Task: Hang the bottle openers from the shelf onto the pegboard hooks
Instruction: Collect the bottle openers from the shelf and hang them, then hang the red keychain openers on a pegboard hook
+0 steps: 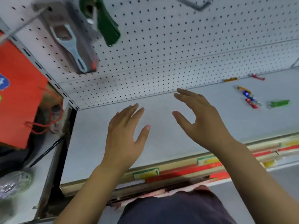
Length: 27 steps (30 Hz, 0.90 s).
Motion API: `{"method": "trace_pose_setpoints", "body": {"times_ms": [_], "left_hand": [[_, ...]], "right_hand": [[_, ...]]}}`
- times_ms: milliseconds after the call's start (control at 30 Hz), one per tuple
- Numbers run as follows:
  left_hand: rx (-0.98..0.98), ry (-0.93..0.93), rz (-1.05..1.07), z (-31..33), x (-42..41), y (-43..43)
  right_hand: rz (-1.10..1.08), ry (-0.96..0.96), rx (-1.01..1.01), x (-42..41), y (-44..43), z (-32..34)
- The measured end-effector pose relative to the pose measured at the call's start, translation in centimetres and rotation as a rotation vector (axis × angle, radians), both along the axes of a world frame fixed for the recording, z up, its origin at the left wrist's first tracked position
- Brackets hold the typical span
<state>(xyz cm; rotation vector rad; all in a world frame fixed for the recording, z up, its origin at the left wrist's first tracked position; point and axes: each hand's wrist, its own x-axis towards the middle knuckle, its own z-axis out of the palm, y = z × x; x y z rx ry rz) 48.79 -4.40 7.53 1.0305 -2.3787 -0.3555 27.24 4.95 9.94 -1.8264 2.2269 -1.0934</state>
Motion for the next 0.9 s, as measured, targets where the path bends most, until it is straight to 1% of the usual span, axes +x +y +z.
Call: {"method": "trace_pose_setpoints", "body": {"times_ms": [233,400,567,700,900], "left_hand": [[0.138,-0.121,-0.083,-2.6,-5.6,3.4],[0.200,-0.193,-0.189,-3.5,-12.0,5.3],[0.204,-0.243,-0.253,-4.8,-18.9,6.3],[0.211,-0.275,-0.261,-6.2,-24.0,7.5],[0.259,-0.290,-0.266,-8.3,-31.4,9.5]], "right_hand": [[-0.191,-0.077,0.205,-5.3,4.8,-5.7],[-0.339,-0.150,0.290,-10.7,8.9,-8.2],[-0.438,-0.194,0.312,-17.5,12.1,-9.5],[-0.468,-0.227,0.298,-22.8,13.7,-10.7],[-0.398,-0.218,0.333,-30.5,13.7,-12.8]]}}
